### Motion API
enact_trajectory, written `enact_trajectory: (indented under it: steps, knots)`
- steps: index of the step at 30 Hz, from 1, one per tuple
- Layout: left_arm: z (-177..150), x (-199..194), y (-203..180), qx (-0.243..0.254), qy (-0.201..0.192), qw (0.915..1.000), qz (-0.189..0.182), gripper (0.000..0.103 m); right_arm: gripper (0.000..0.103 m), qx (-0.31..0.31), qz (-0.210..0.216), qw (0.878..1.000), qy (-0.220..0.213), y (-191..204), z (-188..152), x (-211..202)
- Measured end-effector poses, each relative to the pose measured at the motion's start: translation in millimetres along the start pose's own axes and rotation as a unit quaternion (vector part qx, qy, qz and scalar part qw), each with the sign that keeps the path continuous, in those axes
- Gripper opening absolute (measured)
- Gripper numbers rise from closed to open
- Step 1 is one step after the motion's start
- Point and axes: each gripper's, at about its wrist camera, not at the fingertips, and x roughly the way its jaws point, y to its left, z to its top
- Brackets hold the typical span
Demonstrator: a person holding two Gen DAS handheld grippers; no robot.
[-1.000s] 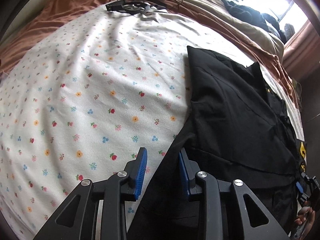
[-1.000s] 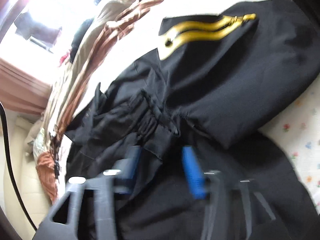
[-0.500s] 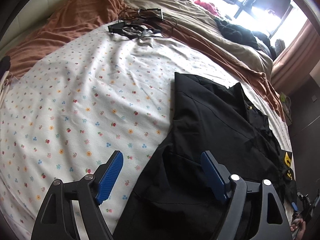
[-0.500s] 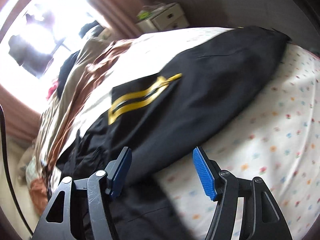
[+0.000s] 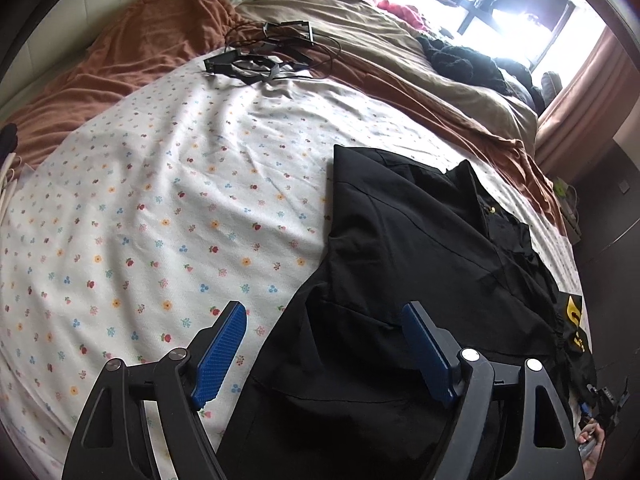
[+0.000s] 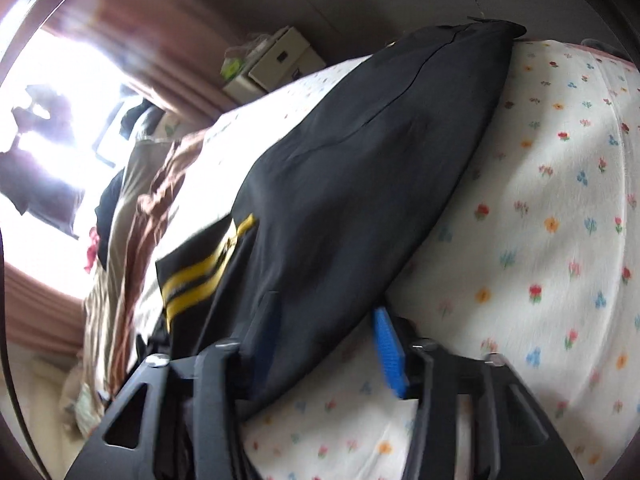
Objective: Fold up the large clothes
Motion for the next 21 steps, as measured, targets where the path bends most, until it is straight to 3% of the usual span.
enact_trajectory:
  steps: [1, 5, 10, 21]
  knots:
    - [0, 0, 0, -0.001, 0.0, 1.0, 0.0, 0.081, 0.009, 0.002, 0.001, 1.0, -0.004, -2, 2, 0]
    - [0, 1, 1, -0.002, 0.001, 1.0, -0.001, 0.081, 0.005, 0.006, 0.046, 0.998, -0.03, 8, 2, -17]
    - [0, -3, 0, -0.004, 0.0, 0.9999, -0.01, 0.081, 0.005, -0.04, 0.121, 0.99, -0.053, 61, -5, -55]
    - [-2, -22, -6, -0.003, -0.012, 0.9992, -0.037, 0.081, 0.005, -0.124, 0.216, 0.968, -0.027, 175, -72, -88]
